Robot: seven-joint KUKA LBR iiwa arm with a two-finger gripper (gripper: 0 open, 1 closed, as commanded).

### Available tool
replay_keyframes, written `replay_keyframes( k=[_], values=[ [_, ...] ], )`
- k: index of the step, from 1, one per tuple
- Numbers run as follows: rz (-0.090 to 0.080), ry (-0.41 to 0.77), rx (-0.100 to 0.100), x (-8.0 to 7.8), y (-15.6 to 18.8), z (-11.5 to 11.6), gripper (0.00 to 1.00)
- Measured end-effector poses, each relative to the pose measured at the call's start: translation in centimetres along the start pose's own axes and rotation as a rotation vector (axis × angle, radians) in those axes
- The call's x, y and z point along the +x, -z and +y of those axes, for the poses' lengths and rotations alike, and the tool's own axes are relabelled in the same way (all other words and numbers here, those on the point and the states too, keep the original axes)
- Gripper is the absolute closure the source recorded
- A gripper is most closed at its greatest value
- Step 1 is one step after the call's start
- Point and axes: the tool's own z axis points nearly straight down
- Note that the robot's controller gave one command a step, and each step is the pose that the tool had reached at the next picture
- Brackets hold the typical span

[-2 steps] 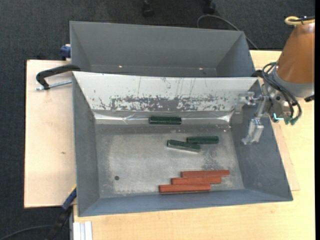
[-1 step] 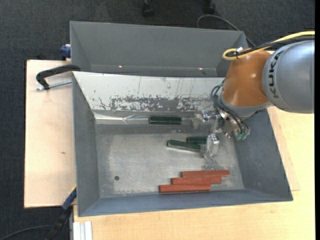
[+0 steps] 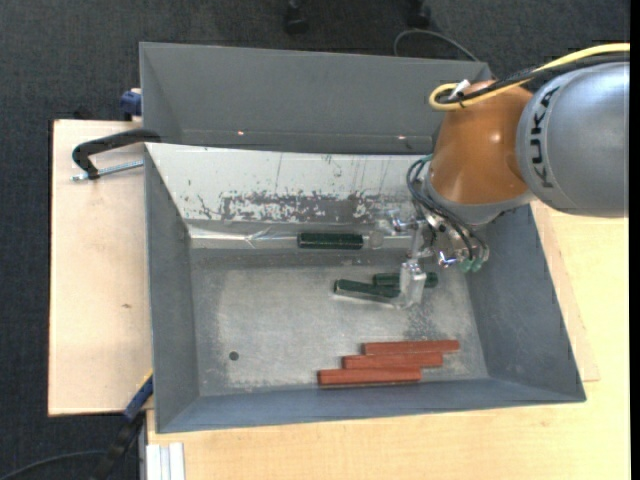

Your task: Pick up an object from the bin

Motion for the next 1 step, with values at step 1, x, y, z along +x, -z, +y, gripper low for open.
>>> replay_keyframes(
  k=[1],
  values=[
    [0.006,-0.081,0.0,1.05,-0.02,0.55,0.0]
  ],
)
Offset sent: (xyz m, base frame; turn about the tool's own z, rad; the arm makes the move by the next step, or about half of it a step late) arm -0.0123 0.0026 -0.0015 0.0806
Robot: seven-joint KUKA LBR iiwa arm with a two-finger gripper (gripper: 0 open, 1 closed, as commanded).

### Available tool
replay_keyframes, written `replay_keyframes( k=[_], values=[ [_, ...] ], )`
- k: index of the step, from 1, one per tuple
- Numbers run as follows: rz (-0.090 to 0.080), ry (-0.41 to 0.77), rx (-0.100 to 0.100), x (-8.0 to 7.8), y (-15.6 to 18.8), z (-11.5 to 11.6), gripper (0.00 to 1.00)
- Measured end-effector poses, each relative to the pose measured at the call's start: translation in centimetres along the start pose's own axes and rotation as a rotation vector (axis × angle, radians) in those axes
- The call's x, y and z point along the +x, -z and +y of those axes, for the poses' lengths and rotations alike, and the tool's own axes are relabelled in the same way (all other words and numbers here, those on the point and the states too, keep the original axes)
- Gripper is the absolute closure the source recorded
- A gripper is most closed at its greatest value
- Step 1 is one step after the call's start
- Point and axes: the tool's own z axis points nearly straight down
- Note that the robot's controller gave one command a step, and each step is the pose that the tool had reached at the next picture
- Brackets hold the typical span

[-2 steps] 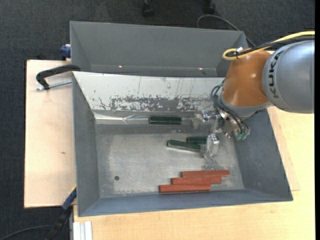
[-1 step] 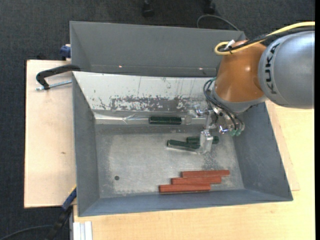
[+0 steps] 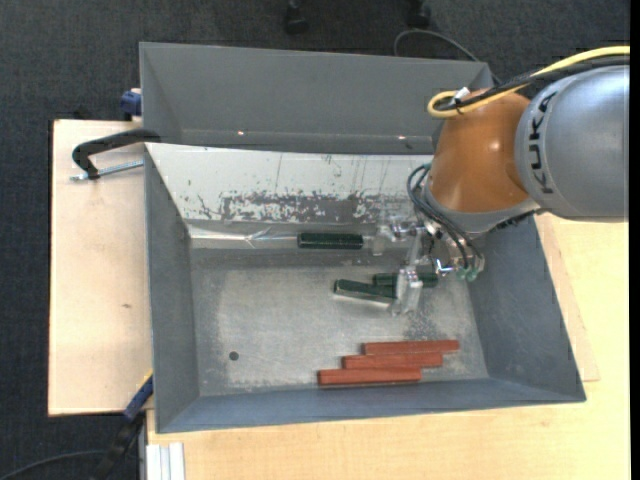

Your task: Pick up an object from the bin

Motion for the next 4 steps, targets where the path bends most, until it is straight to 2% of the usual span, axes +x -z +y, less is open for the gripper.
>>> replay_keyframes(
  k=[1,2,3,4],
  values=[
    [0.001,-0.22,0.001,-0.4,-3.3,-3.8,0.0],
    [-0.001,-0.218,0.001,-0.5,-3.2,-3.7,0.0],
    [-0.001,-0.218,0.001,-0.5,-3.2,-3.7,1.0],
    [-0.01,-0.217,0.002,-0.8,1.4,-3.6,1.0]
  ],
)
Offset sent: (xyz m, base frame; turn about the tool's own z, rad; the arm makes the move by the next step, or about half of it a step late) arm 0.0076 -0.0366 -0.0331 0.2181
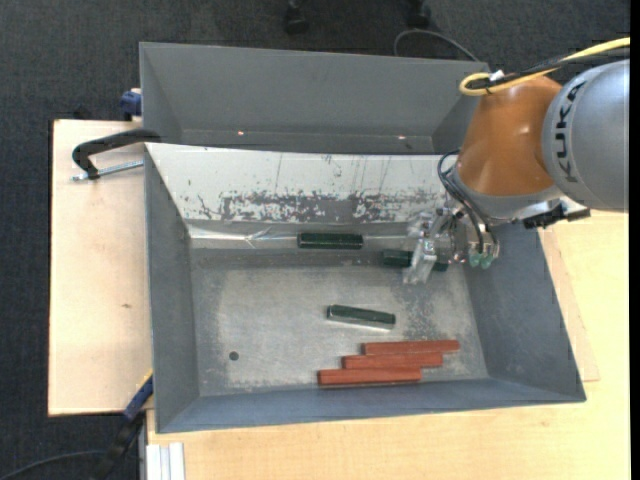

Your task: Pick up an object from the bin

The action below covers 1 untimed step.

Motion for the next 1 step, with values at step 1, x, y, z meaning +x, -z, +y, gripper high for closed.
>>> replay_keyframes(
  k=[1],
  values=[
    [-0.004,0.001,0.0,-0.4,6.75,0.08,1.0]
  ],
)
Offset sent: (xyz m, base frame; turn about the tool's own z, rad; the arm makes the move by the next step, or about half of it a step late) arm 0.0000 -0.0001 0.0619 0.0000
